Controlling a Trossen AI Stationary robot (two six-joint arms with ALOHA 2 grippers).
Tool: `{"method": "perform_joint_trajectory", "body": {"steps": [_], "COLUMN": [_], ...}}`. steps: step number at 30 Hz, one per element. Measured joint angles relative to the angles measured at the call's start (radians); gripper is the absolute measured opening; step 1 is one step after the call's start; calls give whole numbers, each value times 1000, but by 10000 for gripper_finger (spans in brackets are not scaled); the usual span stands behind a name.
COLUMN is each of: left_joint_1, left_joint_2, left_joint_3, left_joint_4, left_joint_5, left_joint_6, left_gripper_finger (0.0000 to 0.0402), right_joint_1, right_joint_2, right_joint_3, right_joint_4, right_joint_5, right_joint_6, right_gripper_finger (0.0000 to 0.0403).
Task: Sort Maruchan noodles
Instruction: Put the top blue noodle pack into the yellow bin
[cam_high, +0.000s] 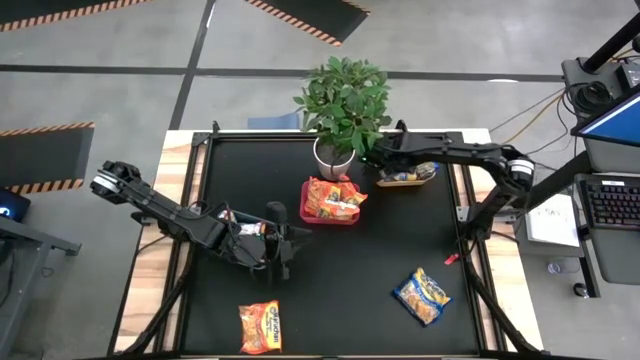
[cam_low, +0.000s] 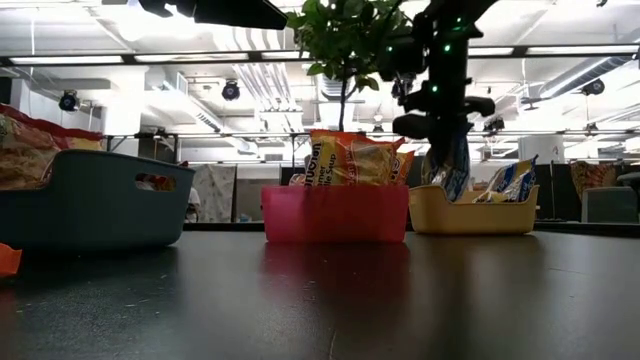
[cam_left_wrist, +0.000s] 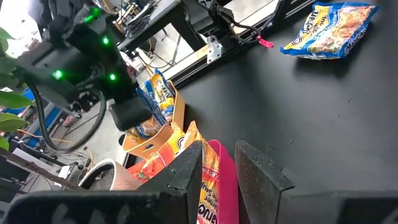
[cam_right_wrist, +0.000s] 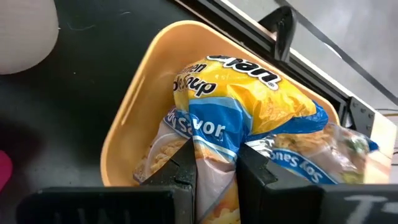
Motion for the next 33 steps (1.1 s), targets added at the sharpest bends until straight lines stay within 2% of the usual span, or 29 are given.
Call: {"method": "perform_joint_trajectory", "body": {"steps": [7, 21, 26, 33], "left_joint_1": [0, 0, 0, 0], "left_joint_2": [0, 0, 0, 0], "left_joint_3": [0, 0, 0, 0], "left_joint_4": [0, 0, 0, 1], "left_joint_5": [0, 0, 0, 0], "left_joint_6": [0, 0, 0, -2], "left_gripper_finger": [80, 80, 80, 80], "right_joint_1": [0, 25, 59, 82], "right_joint_2": [31, 33, 32, 33], "right_joint_3": [0, 5, 11, 11], "right_joint_4": [43, 63, 121, 160], "right_joint_5": [-7, -11, -53, -50], "right_joint_6": [-13, -34, -40, -40], "right_gripper_finger": [61, 160, 166, 163]}}
